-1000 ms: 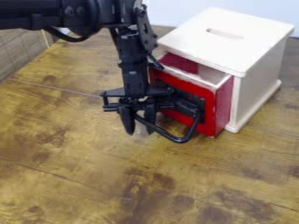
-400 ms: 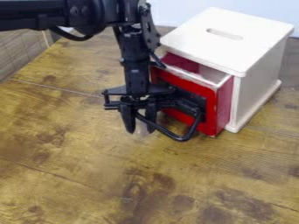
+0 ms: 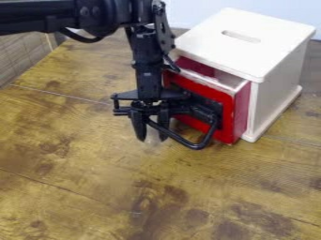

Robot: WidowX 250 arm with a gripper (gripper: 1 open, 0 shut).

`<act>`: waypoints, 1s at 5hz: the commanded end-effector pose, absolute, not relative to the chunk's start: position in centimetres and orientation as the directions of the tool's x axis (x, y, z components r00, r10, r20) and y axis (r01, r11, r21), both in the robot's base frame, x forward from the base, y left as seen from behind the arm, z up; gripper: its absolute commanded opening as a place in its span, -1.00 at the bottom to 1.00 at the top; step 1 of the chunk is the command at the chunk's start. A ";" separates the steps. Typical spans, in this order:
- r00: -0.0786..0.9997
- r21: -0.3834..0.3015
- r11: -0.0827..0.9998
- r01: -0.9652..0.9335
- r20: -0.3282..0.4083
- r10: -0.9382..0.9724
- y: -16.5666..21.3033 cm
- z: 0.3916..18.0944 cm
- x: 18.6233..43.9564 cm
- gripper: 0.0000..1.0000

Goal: Open the drawer

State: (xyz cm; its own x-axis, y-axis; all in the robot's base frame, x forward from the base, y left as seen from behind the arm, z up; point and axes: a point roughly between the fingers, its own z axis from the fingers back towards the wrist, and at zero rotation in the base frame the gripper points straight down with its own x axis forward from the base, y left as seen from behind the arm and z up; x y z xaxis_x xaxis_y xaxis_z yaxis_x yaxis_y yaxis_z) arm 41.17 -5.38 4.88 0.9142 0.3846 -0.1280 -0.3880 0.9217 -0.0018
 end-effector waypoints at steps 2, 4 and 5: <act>0.871 0.002 0.874 -0.486 -0.075 0.485 -8.5 6.2 41.9 -1.00; 0.864 0.032 0.868 -0.495 -0.084 0.496 -9.2 5.8 41.6 -1.00; 0.859 0.049 0.864 -0.501 -0.089 0.504 -9.5 5.6 41.5 -1.00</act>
State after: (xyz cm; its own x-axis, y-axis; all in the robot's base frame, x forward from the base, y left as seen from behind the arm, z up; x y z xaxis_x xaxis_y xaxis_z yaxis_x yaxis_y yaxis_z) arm 41.32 -5.61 4.91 0.8999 0.4147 -0.1350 -0.4111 0.9100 0.0548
